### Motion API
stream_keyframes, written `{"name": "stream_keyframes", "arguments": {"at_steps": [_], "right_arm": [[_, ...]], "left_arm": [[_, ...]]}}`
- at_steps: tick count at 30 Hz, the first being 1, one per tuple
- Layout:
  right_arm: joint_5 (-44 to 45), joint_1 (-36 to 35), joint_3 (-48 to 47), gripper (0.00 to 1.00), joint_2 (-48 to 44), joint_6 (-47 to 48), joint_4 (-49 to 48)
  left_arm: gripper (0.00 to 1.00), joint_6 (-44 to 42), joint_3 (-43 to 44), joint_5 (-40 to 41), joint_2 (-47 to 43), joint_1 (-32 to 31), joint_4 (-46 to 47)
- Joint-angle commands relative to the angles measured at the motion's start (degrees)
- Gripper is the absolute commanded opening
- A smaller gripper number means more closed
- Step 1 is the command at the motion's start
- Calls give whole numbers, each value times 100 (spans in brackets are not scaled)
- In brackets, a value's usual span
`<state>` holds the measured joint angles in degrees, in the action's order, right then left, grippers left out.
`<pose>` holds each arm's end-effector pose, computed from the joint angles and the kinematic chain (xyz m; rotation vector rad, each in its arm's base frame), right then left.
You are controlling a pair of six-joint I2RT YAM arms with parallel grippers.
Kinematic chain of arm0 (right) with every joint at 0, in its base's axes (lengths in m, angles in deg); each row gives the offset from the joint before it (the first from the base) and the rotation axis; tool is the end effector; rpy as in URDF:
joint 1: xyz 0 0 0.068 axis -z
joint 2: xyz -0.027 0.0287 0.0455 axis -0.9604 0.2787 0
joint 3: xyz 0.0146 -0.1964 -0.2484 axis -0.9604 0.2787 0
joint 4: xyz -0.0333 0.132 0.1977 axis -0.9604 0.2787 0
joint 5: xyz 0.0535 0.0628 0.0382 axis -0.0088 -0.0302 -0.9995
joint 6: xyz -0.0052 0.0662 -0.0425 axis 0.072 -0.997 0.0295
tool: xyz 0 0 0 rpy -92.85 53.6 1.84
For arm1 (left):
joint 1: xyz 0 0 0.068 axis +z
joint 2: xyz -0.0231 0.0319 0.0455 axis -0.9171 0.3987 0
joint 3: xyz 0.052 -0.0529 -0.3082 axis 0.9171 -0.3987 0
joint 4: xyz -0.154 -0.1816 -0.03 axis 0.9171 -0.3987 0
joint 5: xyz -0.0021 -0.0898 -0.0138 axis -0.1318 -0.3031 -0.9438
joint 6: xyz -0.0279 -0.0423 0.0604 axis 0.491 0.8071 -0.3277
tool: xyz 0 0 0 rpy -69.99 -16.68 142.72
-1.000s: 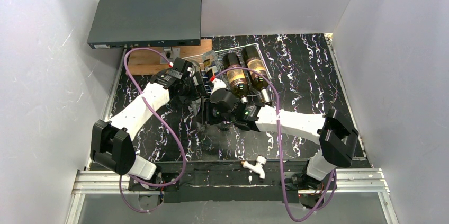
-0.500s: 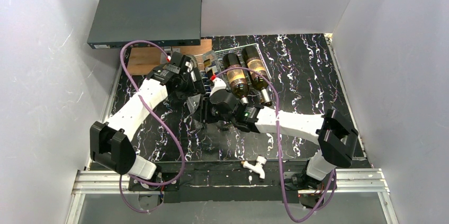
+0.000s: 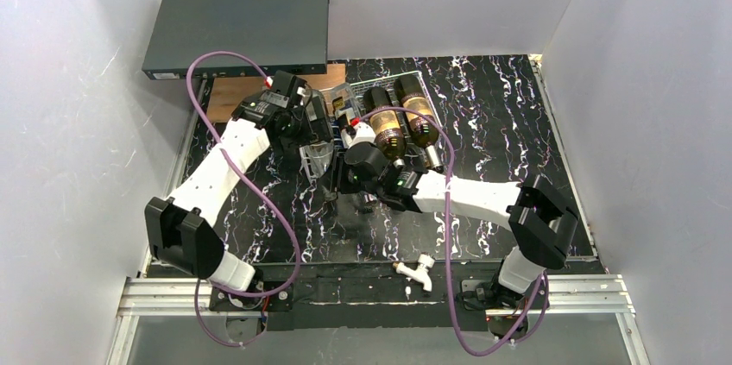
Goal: Put the wine bottle on the wine rack
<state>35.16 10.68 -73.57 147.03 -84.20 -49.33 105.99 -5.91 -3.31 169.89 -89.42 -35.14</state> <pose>0.1907 0.3383 0.3051 -0.1234 2.1397 0.9382 0.2864 -0.1158 0.3597 -0.3196 2.4593 -0.3661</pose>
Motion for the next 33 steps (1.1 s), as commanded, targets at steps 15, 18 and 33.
{"name": "stream_keyframes", "arguments": {"at_steps": [15,18,33], "right_arm": [[-53,152,-747,35,587,415,-375],[-75,152,-883,45,642,548,-297],[11,211,-1390,79,511,1183,460]], "left_arm": [[98,-175,500,1150,-1851,144,-1222],[98,-259,597,941,-2023,143,-1304],[98,-363,560,393,-3053,139,-1257]]}}
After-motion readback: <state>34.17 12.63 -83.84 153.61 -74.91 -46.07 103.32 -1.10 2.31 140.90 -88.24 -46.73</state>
